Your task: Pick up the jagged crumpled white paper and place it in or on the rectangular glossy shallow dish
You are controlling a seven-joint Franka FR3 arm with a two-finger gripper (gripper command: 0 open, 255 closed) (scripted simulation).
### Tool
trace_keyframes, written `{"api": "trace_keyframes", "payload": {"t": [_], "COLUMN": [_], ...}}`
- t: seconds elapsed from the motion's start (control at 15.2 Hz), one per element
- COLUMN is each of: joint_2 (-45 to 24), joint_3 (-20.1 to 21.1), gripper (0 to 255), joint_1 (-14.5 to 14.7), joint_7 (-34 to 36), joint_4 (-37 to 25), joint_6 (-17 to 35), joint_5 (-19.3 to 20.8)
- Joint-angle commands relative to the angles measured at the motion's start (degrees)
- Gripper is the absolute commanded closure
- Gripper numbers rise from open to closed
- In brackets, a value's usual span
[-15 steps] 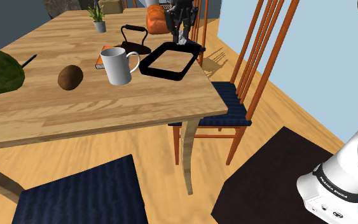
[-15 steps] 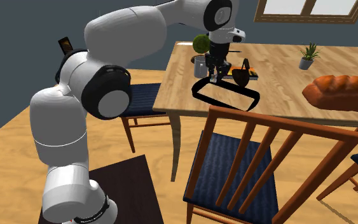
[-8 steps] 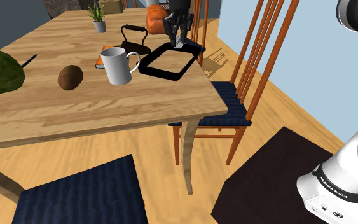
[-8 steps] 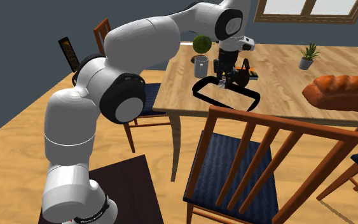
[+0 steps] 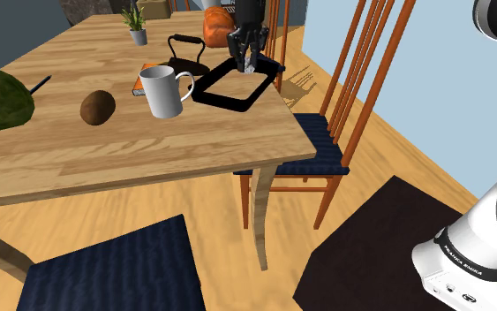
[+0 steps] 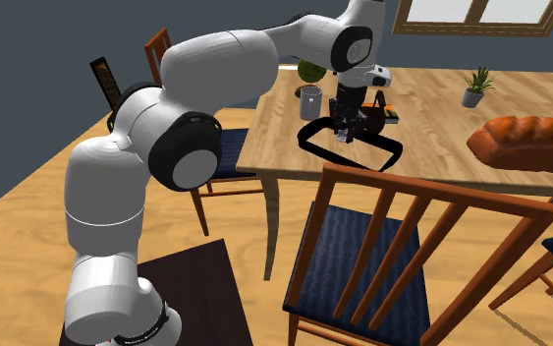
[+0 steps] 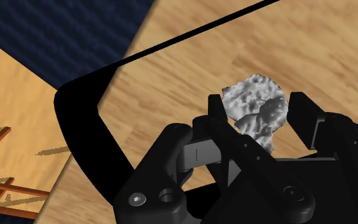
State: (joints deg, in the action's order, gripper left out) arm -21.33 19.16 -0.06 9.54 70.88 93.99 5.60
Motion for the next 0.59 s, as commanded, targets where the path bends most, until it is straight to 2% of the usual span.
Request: {"api": "trace_keyframes", "payload": {"t": [0.0,0.13,0.2,0.53], "joint_2": [0.0,0.0,0.0,0.0], "joint_3": [0.0,0.0,0.0,0.0], "gripper": [255,255,0,0], "joint_1": [0.0,0.0,0.0,0.0], "joint_7": [0.0,0.0,0.0,0.0], "joint_4": [0.1,0.0,0.0,0.0], "joint_6": [0.0,0.0,0.0,0.0], "joint_5": [0.0,0.0,0.0,0.0]}}
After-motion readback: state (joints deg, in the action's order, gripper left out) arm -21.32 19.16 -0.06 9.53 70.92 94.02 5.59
